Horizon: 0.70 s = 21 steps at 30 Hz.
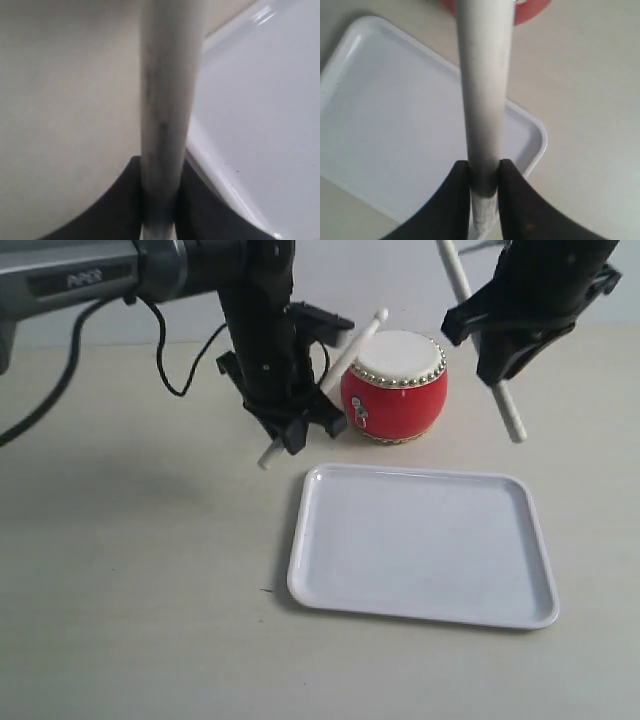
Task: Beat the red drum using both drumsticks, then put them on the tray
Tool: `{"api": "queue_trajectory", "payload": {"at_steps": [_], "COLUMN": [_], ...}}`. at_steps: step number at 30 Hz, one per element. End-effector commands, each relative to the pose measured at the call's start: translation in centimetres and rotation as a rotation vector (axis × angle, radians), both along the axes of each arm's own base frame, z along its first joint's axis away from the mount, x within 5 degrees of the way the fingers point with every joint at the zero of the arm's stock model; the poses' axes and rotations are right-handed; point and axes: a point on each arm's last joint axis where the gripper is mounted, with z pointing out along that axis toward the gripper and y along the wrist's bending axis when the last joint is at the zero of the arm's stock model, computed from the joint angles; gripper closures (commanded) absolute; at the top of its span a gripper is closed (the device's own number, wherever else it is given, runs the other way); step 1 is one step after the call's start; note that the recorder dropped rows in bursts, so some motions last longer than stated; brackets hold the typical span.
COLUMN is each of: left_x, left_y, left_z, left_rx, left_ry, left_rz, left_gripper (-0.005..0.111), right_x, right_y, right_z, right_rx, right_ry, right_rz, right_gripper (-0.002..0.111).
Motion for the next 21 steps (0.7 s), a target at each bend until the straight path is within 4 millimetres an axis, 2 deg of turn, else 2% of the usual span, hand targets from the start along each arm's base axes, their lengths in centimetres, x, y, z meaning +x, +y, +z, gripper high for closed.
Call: {"api": "queue_trajectory", "payload": {"at_steps": [1, 3, 5, 9, 12, 14, 21], "left_x": [-0.9, -1.3, -1.6, -1.8, -1.7, -1.5, -0.2], "left_y": [0.5, 0.9, 1.1, 1.2, 1.1, 1.0, -0.3], "left_z": [5.6, 7.4, 8.5, 9.2, 7.9, 6.5, -1.9], "left_rx": [-0.065, -0.089, -0.104, -0.112, -0.092, -0.07, 0.007], "left_ry": [-0.097, -0.128, -0.148, -0.16, -0.132, -0.103, -0.001], "left_rz": [0.009, 0.009, 0.009, 0.009, 0.009, 0.009, 0.004], "left_gripper": [0.107, 0.107, 0.107, 0.107, 0.107, 0.107, 0.107], "right_x": [1.9, 2.3, 2.5, 2.4, 2.2, 1.9, -1.0], "right_y": [1.0, 1.2, 1.2, 1.1, 1.1, 0.9, -0.1], "right_z": [-6.7, -9.1, -10.6, -11.1, -9.2, -7.0, 1.9], "right_rx": [0.006, -0.003, -0.015, -0.034, -0.018, -0.006, 0.051], "right_ry": [0.168, 0.231, 0.27, 0.294, 0.251, 0.195, -0.035], "right_rz": [-0.011, -0.016, -0.017, -0.012, -0.015, -0.012, -0.003], "right_gripper": [0.108, 0.108, 0.108, 0.108, 0.108, 0.108, 0.108]}}
